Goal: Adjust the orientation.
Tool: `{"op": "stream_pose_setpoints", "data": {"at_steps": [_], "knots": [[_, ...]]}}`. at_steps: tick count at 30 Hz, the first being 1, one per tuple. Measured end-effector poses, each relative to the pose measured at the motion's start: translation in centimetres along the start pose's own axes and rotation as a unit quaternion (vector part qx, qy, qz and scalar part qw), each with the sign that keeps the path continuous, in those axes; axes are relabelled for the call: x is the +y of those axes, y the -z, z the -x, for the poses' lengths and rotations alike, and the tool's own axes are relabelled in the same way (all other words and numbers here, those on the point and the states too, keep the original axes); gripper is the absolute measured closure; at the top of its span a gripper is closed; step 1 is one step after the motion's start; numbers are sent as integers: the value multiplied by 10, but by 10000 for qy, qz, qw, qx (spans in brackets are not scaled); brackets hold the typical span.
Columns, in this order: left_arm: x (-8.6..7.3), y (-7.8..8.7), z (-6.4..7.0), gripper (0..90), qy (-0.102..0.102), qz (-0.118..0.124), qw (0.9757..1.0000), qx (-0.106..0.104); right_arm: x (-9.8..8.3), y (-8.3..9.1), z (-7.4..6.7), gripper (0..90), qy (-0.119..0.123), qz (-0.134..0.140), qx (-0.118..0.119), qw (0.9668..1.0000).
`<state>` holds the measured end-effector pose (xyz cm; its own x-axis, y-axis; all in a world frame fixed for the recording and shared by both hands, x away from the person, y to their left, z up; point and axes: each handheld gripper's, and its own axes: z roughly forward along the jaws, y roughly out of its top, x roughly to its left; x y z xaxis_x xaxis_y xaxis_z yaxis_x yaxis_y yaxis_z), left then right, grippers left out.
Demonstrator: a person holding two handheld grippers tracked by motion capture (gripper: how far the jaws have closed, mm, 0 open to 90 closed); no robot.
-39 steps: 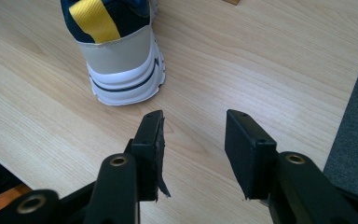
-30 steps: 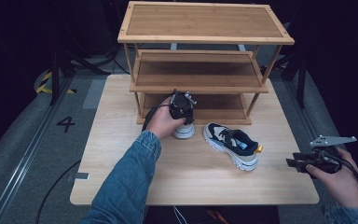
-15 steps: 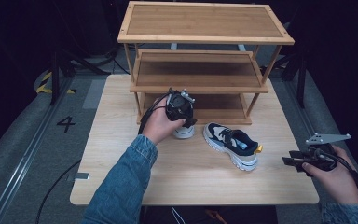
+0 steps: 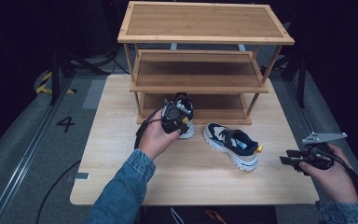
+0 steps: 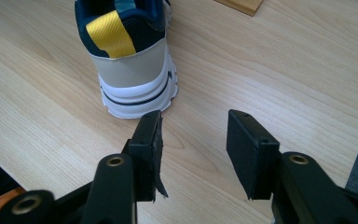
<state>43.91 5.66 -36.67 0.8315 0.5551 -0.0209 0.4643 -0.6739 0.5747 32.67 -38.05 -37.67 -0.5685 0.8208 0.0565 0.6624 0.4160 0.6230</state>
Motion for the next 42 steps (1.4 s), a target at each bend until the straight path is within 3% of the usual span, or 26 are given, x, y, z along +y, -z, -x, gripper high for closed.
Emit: {"op": "stream_pose_setpoints", "data": {"at_steps": [5, 13, 17, 18, 24, 35, 37, 38, 42], "knots": [[-5, -19, -6, 861, 514, -140, 9986, 19, -1, -1, 1, 575, 0, -10, -23, 10000], [-6, -32, -18, 894, 766, -13, 9967, 263, -2, 0, 1, 575, -3, -30, -21, 10000], [-2, -33, -24, 898, 935, 45, 9955, 125, -1, -1, 0, 575, 9, -27, -16, 10000], [-1, -34, -25, 898, 891, 38, 9958, 214, -1, -1, 0, 575, 20, -26, -14, 10000], [5, -39, -34, 898, 948, 69, 9953, 200, -1, -3, 0, 574, 35, -49, -1, 10000], [9, -46, -44, 897, 947, 201, 9944, 435, -2, -2, 1, 569, 2, -13, 3, 10000], [9, -47, -46, 895, 954, 131, 9935, 608, -2, -2, 2, 565, 0, 7, -5, 10000], [8, -48, -48, 891, 870, 168, 9939, 656, -2, -1, 2, 565, -13, 3, -8, 10000], [8, -48, -47, 882, 839, 187, 9939, 685, -2, -2, 2, 565, -19, 13, -14, 10000]]}}
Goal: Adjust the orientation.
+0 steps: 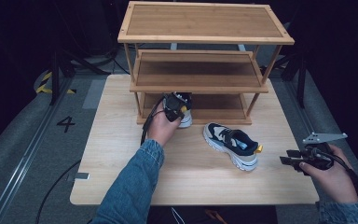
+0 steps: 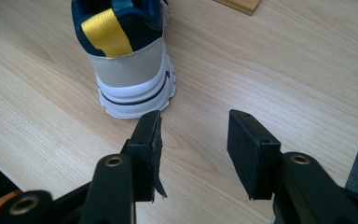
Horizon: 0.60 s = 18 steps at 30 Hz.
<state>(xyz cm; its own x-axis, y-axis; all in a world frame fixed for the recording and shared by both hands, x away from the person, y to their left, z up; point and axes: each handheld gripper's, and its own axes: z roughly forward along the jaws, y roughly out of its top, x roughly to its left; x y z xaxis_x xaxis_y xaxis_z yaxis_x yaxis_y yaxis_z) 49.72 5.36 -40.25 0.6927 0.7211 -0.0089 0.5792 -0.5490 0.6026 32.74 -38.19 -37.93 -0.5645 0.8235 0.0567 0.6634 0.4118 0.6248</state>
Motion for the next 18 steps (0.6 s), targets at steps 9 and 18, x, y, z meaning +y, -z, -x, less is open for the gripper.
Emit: {"op": "stream_pose_setpoints", "data": {"at_steps": [9, 18], "knots": [[-3, -5, 0, 832, -89, 225, 9996, 120, 0, -1, 0, 565, 36, 3, 0, 10000], [-7, -11, -1, 720, -185, 596, 9977, 267, 0, -1, -1, 561, -18, 21, 6, 10000]]}}
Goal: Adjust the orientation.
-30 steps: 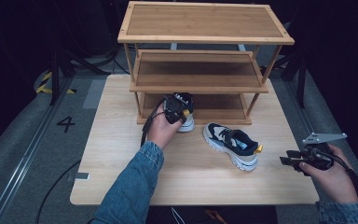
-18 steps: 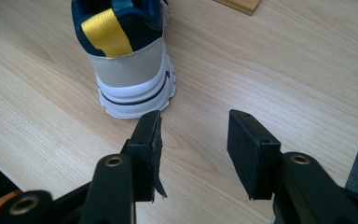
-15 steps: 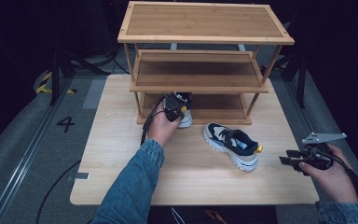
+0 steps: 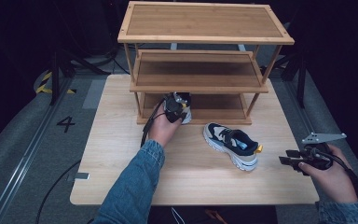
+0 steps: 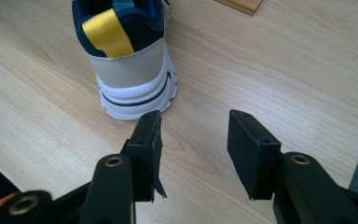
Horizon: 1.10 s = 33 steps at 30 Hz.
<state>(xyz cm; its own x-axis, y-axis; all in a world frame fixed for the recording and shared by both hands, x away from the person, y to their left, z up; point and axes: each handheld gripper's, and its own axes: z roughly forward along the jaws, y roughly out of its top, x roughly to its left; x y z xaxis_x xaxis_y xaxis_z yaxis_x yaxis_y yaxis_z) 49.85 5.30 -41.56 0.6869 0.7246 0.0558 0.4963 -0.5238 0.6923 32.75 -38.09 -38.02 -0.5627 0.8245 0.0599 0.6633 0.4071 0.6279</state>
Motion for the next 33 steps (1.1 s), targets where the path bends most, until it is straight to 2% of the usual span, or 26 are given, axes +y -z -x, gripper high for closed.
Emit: {"op": "stream_pose_setpoints", "data": {"at_steps": [4, 9, 10, 11, 12, 15, 18, 19, 23, 26, 27, 30, 32, 33], "knots": [[0, 0, 0, 680, 66, 13, 9999, -93, 0, 0, 0, 561, 10, 22, -8, 10000], [0, 6, 6, 550, 132, -30, 9998, -130, 0, 1, 0, 559, -5, 26, -7, 10000], [1, 9, 7, 523, 127, -53, 9998, -129, 0, 1, 0, 558, -2, 22, -4, 10000], [1, 14, 10, 496, 216, -85, 9996, -166, 0, 0, 1, 557, 1, 21, 0, 10000], [1, 18, 10, 471, 159, -74, 9996, -212, 1, 0, 1, 557, -13, 12, 5, 10000], [-1, 26, 13, 418, 180, -64, 9995, -267, 2, -1, 1, 554, 17, 34, 5, 10000], [-8, 47, 17, 381, 200, -59, 9992, -334, 7, -5, -1, 542, 98, 36, 45, 9999], [-8, 47, 17, 373, 200, -59, 9992, -334, 7, -5, -1, 542, 98, 36, 45, 9999], [-15, 66, 19, 366, 217, -51, 9988, -436, 11, -8, -3, 542, 134, 13, 81, 9999], [-25, 78, 24, 367, 286, -180, 9984, -455, 13, -10, -4, 538, 185, 13, 94, 9998], [-28, 81, 24, 367, 227, -179, 9986, -441, 14, -10, -5, 536, 170, 1, 102, 9998], [-35, 89, 24, 356, 266, -236, 9980, -526, 14, -11, -5, 524, 205, -15, 87, 9998], [-38, 94, 23, 325, 158, -312, 9976, -604, 15, -12, -6, 519, 193, -2, 117, 9997], [-41, 96, 21, 327, 185, -300, 9974, -632, 16, -12, -6, 519, 218, 30, 122, 9997]]}}
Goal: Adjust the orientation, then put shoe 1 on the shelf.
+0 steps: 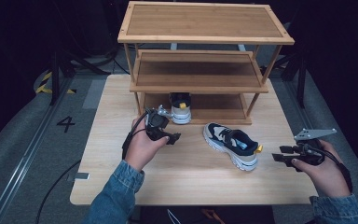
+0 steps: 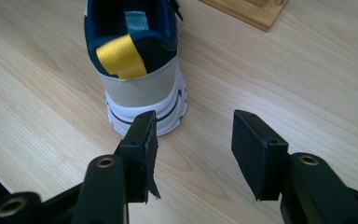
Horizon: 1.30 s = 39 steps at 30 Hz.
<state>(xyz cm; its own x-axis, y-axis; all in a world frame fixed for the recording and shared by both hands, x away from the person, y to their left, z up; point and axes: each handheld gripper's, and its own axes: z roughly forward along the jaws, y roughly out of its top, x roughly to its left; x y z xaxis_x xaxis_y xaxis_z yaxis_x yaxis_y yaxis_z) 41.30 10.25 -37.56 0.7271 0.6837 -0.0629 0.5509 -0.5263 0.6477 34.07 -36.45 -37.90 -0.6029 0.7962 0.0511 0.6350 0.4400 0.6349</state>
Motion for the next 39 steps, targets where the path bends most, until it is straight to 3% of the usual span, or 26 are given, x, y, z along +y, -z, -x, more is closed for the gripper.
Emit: {"op": "stream_pose_setpoints", "data": {"at_steps": [4, 9, 11, 17, 27, 35, 38, 39], "knots": [[-7, 7, -5, 321, 73, -104, 9999, 112, 3, 0, -2, 520, 32, 46, 0, 10000], [-15, 15, -7, 307, 140, -183, 9997, 86, 4, -1, 1, 558, -120, 11, -272, 9996], [-20, 20, -11, 305, 153, -318, 9993, 116, 3, -4, 3, 584, -154, -63, -386, 9991], [-30, 24, -18, 277, 313, -624, 9975, 128, 7, -12, 2, 624, -178, -93, -362, 9991], [-40, 28, -22, 249, 409, -750, 9962, 150, 11, -28, 3, 648, -188, -102, -388, 9990], [-42, 28, -24, 251, 435, -742, 9962, 157, 14, -47, -4, 649, -61, -179, -145, 9997], [-41, 27, -24, 251, 397, -688, 9967, 173, 15, -50, -9, 657, 7, -153, 100, 9998], [-41, 27, -24, 251, 396, -695, 9967, 163, 16, -49, -11, 655, 18, -166, 48, 9998]]}}
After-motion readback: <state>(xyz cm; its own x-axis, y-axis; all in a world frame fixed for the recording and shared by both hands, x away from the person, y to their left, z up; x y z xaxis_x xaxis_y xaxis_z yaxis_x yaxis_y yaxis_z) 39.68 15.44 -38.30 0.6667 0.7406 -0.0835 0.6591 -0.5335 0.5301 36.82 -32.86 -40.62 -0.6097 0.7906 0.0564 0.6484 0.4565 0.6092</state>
